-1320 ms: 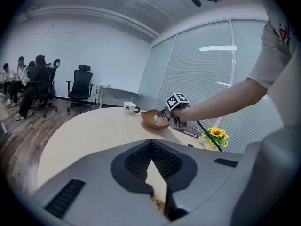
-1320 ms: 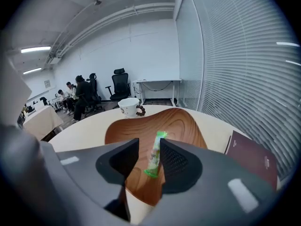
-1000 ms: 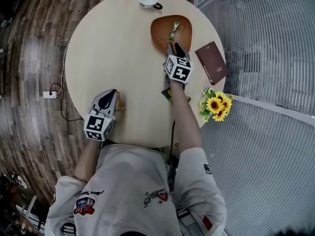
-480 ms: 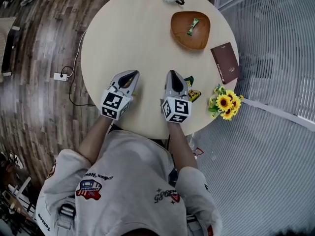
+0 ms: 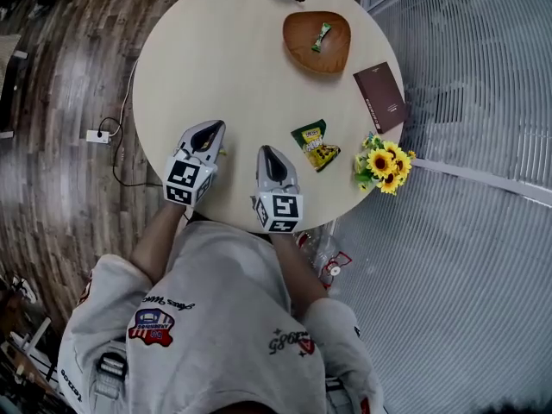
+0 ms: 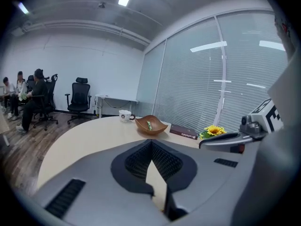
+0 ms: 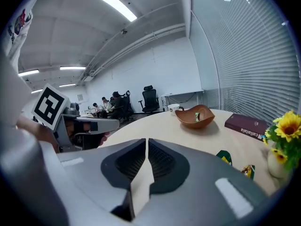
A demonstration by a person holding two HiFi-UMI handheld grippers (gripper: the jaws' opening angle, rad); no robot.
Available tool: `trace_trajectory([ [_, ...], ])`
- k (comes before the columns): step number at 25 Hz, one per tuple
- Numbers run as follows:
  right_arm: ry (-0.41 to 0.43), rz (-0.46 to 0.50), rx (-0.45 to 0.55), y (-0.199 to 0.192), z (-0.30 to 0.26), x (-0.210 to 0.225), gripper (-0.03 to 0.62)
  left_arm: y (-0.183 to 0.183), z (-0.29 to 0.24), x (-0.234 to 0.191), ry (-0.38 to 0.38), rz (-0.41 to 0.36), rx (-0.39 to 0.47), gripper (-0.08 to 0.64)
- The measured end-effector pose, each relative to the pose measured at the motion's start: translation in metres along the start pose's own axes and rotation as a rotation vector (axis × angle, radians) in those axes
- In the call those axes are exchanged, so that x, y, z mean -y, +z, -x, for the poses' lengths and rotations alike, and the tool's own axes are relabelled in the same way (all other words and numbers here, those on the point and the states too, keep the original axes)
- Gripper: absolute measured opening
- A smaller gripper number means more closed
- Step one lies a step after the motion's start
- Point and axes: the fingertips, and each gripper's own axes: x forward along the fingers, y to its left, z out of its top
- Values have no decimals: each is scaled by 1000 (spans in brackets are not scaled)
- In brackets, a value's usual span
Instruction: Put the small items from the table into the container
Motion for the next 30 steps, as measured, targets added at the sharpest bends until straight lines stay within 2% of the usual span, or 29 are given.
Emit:
trace_trajectory([
  [5,82,22,-65,-17,-13,-23,31,-1,27,-22,66,-6,32,5],
  [9,121,80,-106,-37,-39,-50,238,-18,55,-56,141,-2,1,5],
  [11,137,115,-150,-52,-55,-65,300,-25,69,-73,172,9,-12,5],
  [16,188,188,-292,-98,-93,-101,365,-37,92,-100,209,44,-31,5],
  [19,186,241,-379,-125,-110,-112,365,-42,101,-111,212,59,-44,5],
  [24,129,278,-506,-156,-118,-112,360,-45,105,-125,185,58,-65,5],
  [27,100,267,-504,-154,-118,-106,317,-47,97,-129,160,59,-71,5],
  [28,93,261,-504,-152,-117,-103,295,-44,93,-130,154,57,-69,5],
  [29,90,251,-506,-151,-117,-102,241,-42,90,-130,147,56,-67,5],
  [30,90,239,-507,-149,-117,-101,236,-41,86,-131,139,54,-68,5],
])
